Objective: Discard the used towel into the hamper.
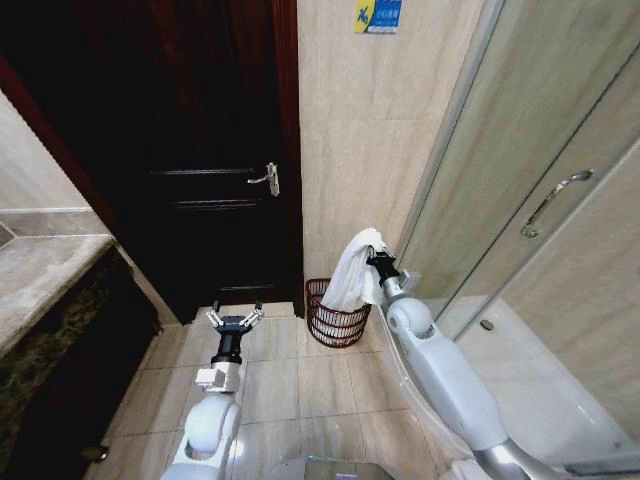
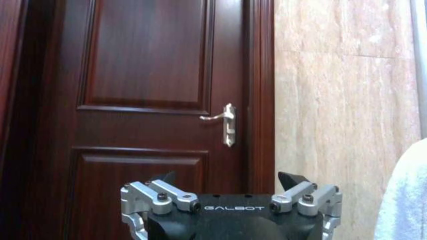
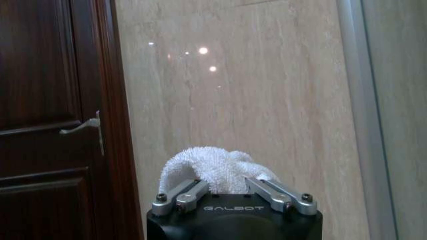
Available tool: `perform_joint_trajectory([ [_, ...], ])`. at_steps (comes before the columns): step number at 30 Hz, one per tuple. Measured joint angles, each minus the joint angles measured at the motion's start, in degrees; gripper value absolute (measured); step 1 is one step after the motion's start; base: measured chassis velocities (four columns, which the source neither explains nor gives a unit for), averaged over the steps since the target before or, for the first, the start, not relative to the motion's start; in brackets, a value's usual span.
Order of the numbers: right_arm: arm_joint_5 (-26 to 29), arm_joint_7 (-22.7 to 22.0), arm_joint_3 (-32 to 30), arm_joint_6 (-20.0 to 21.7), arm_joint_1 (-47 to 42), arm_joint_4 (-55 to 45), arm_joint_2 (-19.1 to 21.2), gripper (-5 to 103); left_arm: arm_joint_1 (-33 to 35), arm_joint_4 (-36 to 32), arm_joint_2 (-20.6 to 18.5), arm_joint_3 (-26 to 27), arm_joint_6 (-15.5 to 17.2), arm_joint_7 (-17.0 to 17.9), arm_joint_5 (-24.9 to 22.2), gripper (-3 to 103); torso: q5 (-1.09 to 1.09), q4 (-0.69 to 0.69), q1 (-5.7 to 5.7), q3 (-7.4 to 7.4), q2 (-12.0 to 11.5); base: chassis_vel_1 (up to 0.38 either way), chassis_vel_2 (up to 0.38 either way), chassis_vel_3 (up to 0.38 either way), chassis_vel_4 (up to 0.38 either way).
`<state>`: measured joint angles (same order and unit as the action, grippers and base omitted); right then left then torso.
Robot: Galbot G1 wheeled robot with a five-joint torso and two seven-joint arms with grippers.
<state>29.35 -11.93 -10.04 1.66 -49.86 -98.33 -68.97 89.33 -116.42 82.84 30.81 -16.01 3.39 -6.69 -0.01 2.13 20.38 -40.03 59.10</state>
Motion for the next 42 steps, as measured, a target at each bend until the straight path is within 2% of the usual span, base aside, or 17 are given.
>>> perform_joint_trajectory([
  [7, -0.73, 0.08, -0.64, -0.52, -2.0, -0.75, -0.33, 8, 0.31, 0.1, -3.88, 0.23, 0.99, -0.61, -2.73, 100, 0.01, 0.0, -0.99, 1.22, -2.21, 0.0, 0.0, 0.0, 0.0],
  [24, -2.37, 1.1, -1.19, -0.99, -3.45, -1.23, 0.03, 8, -0.34, 0.0, -4.57, 1.98, 1.08, -0.2, -3.22, 100, 0.01, 0.0, -2.93, 3.71, -6.64, 0.0, 0.0, 0.0, 0.0],
  [42, -3.39, 0.55, -0.67, -1.07, -5.24, -3.1, -0.4, 8, 0.76, -0.26, -5.15, 3.0, 0.43, -0.2, -3.72, 100, 0.01, 0.01, -5.03, 6.4, -11.43, -0.076, 0.078, 0.076, -0.077],
])
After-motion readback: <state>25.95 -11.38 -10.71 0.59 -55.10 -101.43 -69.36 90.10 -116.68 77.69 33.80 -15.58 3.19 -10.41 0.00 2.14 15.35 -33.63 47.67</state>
